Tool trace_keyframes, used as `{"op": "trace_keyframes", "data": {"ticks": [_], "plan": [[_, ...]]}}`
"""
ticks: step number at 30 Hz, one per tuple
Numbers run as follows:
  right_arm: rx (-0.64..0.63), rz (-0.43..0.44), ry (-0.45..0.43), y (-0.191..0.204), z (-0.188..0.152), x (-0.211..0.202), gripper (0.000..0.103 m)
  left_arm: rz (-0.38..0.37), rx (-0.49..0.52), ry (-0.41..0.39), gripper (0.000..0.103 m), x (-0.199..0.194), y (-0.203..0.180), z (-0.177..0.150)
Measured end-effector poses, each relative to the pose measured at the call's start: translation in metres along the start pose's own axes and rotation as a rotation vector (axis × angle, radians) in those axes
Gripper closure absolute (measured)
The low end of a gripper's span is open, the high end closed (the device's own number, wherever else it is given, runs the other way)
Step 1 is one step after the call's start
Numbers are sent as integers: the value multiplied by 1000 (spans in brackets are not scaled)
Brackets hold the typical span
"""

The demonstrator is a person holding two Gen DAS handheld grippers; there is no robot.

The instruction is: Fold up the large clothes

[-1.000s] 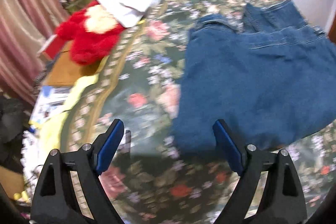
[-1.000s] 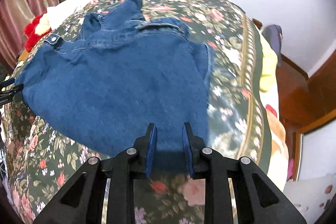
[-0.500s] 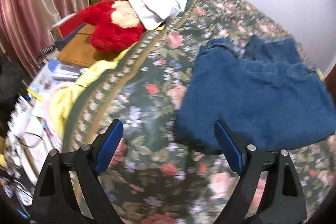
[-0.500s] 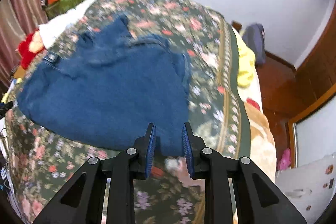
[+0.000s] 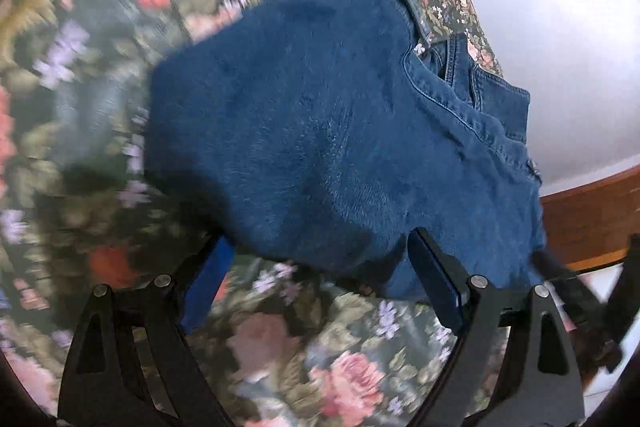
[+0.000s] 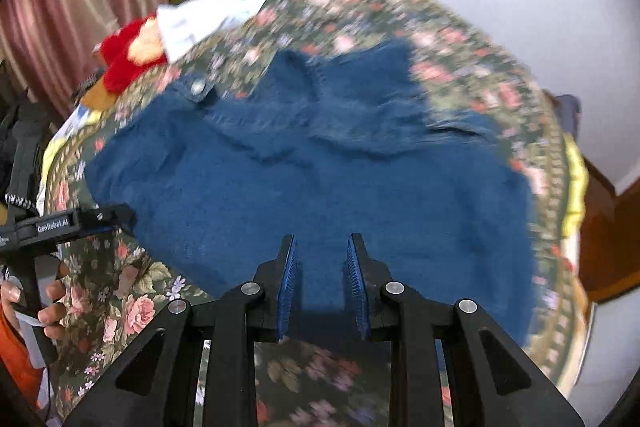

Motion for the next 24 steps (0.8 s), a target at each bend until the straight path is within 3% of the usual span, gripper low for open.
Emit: {"op": "trace_keyframes", "data": {"ticks": [4,9,10,12,15,21,24], "plan": [[-18,45,113,9,2,49,82,-104,-17,8,15,17,-6,15],[-2,99,116,4,1,60,82,-115,-29,-29,16,32,-17,35],[8,117,117,2,1,60,82,-101,-23,-52,19,33,-20,38],[38,162,116,-3,0,61,82,-29,-15,-100,43,31,-24,45],[85,236,123,-10,-1,62,82,9,6,-158,62,19,-27,53],[132,303,164,-5,7,44,82,165,203,-324,69,-30,-73,41],[110,346,128,10,13,24,82,177,269,-404,69,-64,-91,27]]}}
Point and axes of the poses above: each gripper's, at about its wrist camera, not at the fingertips, and x roughly the way its jaws point, y to its left, z to its top, the point moved 3 cm from there along x, roughly the way its jaws point, and after that the axes turned 9 degrees about y, right-handed, at the moved point
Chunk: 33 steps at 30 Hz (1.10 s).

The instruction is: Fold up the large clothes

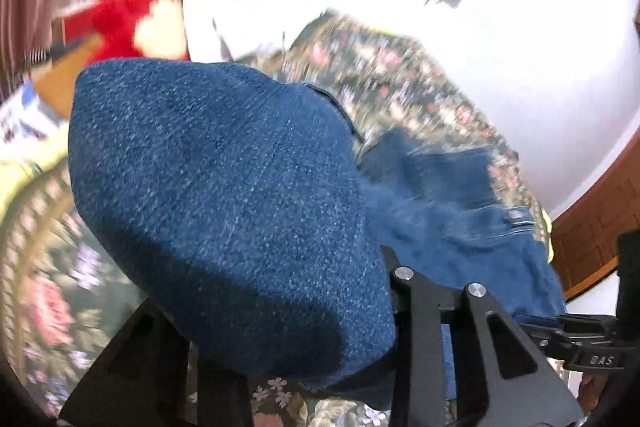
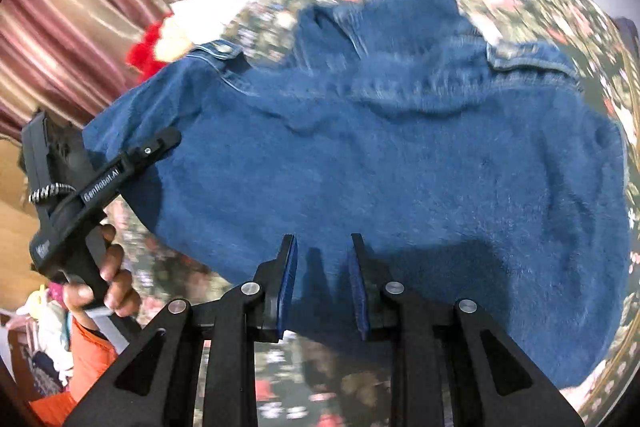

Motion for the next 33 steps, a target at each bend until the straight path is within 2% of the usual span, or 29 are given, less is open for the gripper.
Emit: {"op": "trace_keyframes", "data": {"ticks": [2,4,7,11,14,18,20,21,25,28,31,33], "plan": [[-18,42,-6,16,1,-2,82,14,34,-36,69,-20,-3,0],[-36,89,29,33,1,10,82,44,67,-62,69,-36,-4,-2],[-45,148,156,54,-1,50,82,88,104,-75,69,-48,2,-10],[-7,223,276,69,-4,101,82,183,125,-56,69,-39,13,-18],[-5,203,299,77,-3,116,82,195,122,-50,69,-36,15,-18],[-34,190,291,81,-3,100,82,193,173,-82,70,-44,-3,-10],[-11,213,250,70,-5,78,82,188,223,-110,70,-50,-25,-5],[-2,197,205,61,-7,61,82,185,246,-123,70,-51,-36,-3],[6,42,18,20,-26,-14,82,150,359,-159,71,-51,-95,-4],[59,-17,-95,-20,-45,-69,82,117,464,-168,72,-44,-146,-16],[145,-27,-165,-54,-67,-106,82,79,584,-138,73,-27,-192,-41],[196,-56,-196,-73,-81,-123,82,60,663,-82,73,-10,-213,-65]]}}
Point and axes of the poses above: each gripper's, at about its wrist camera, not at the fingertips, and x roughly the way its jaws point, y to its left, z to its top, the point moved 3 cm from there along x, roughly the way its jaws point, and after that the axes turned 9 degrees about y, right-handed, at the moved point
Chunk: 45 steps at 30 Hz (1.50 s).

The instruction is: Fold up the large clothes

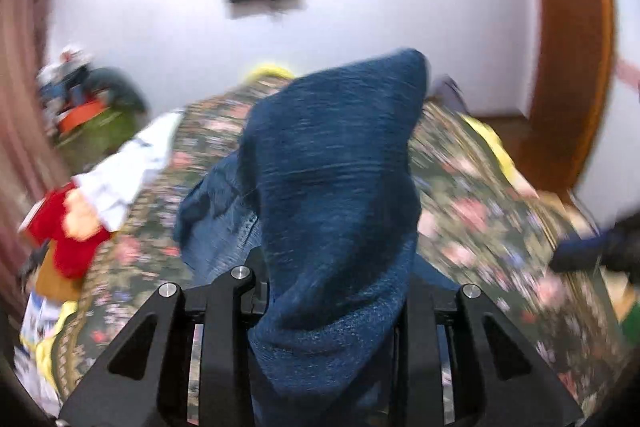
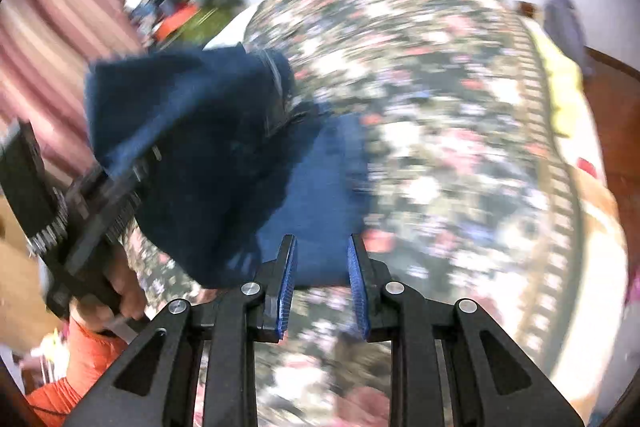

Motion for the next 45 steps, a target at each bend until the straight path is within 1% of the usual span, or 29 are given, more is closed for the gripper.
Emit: {"op": "trace_keyframes", "data": {"ticks": [2,4,7,9,10,12,13,15,16,17,19,21,23,25,27,30,32,33,34,35,36,37,39,40,41,42,43,44,45], "plan": [[22,-55,-25,-15,-7,-15,82,-35,73,70,73,15,-25,-15],[22,-107,-42,-29,-19,-27,82,-34,144,132,72,27,-44,-31],[6,-127,-35,-36,-31,-33,82,-11,218,161,68,24,-54,-48],[-9,-125,-29,-34,-39,-36,82,-28,196,177,61,18,-49,-54],[-17,-123,-28,-38,-39,-33,82,-40,185,186,60,16,-46,-55],[-32,-118,-33,-30,-44,-36,82,-61,167,207,53,10,-40,-58],[-35,-116,-39,-28,-43,-36,82,-82,159,215,51,5,-36,-60],[-42,-96,-60,-19,-38,-40,82,-117,138,218,41,-9,-27,-63],[-46,-86,-69,-14,-35,-43,82,-127,134,217,39,-16,-25,-64],[-52,-79,-77,-8,-32,-45,82,-138,119,201,38,-28,-17,-63],[-80,-66,-100,8,-24,-50,82,-127,90,164,32,-47,-3,-60],[-128,-56,-122,30,-13,-53,82,-94,44,131,21,-62,19,-56],[-175,-55,-128,51,-4,-51,82,-54,-25,103,18,-73,51,-51],[-218,-56,-122,71,3,-43,82,-6,-72,98,18,-75,77,-51],[-266,-61,-106,91,9,-30,82,38,-106,123,18,-66,100,-52],[-330,-96,-60,114,13,0,82,51,-140,183,18,-42,122,-63],[-354,-136,-25,119,13,20,82,45,-143,239,18,-21,125,-74],[-373,-174,-8,119,11,34,82,42,-143,273,18,-10,125,-81],[-388,-220,-3,117,10,42,82,37,-139,306,18,0,121,-90],[-405,-287,-2,113,8,51,82,29,-135,331,17,9,118,-97],[-416,-329,4,108,6,56,82,14,-135,338,17,14,114,-103],[-422,-356,20,99,4,63,82,-3,-146,325,17,16,111,-108],[-400,-346,73,80,-3,76,82,-41,-170,325,17,17,110,-113],[-392,-339,85,73,-5,79,81,-61,-185,335,17,18,110,-115],[-386,-330,90,66,-8,81,72,-69,-201,345,16,19,110,-118],[-375,-332,83,60,-10,81,58,-70,-209,350,16,20,111,-119],[-353,-383,58,53,-11,80,19,-73,-212,352,16,20,111,-122],[-335,-444,24,46,-12,77,0,-78,-214,350,16,18,110,-124],[-328,-447,-7,38,-14,74,0,-82,-218,353,16,17,109,-127]]}}
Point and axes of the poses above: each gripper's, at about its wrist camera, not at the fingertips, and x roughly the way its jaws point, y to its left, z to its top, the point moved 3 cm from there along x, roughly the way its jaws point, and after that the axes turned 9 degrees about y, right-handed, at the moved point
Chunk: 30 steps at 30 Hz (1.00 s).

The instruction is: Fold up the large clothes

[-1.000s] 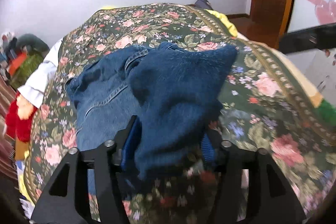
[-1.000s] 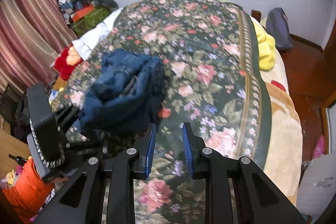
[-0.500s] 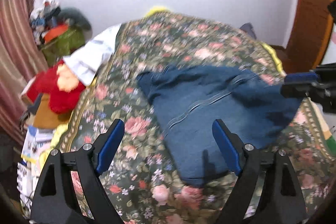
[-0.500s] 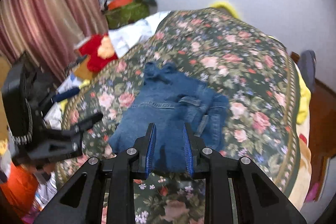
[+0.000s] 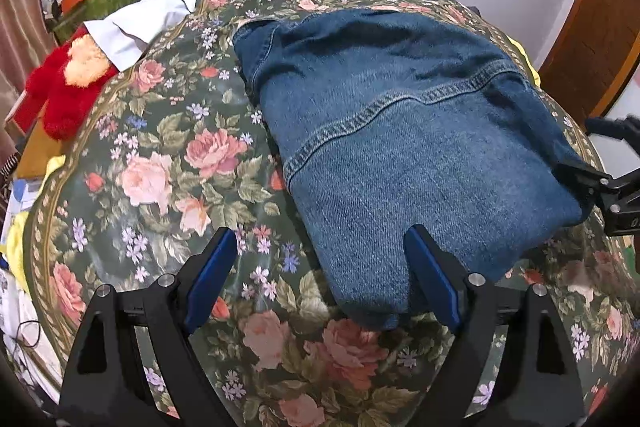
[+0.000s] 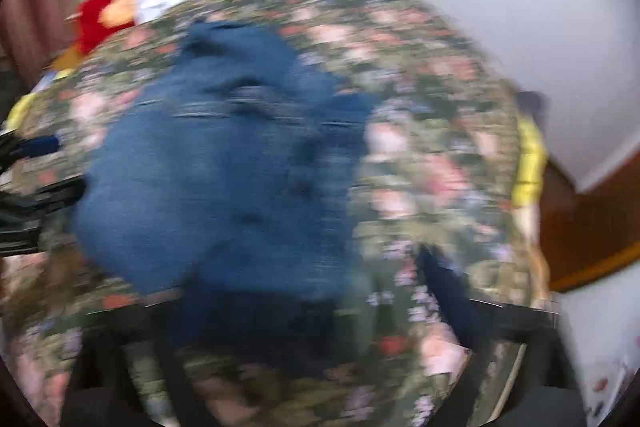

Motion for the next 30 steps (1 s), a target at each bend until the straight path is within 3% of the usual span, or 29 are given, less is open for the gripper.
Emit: {"op": "trace_keyframes", "data": {"ticks": [5,9,15,19,24,29,30], "plan": [[139,227,78,-26,-15,20,0,18,13,-10,16,-8,-3,-10],[218,346,107,-37,-12,13,0,42,43,-12,17,-24,4,-6],[212,368,-7,-44,28,-30,0,115,36,-88,17,-45,26,37],[200,399,-28,-42,66,-33,0,85,25,-93,17,-33,33,84],[124,421,46,-23,101,3,0,51,6,-43,17,17,30,136],[53,365,150,-23,102,59,0,42,-84,42,17,76,41,169],[61,393,155,-31,98,68,0,40,-98,71,16,90,43,172]]}}
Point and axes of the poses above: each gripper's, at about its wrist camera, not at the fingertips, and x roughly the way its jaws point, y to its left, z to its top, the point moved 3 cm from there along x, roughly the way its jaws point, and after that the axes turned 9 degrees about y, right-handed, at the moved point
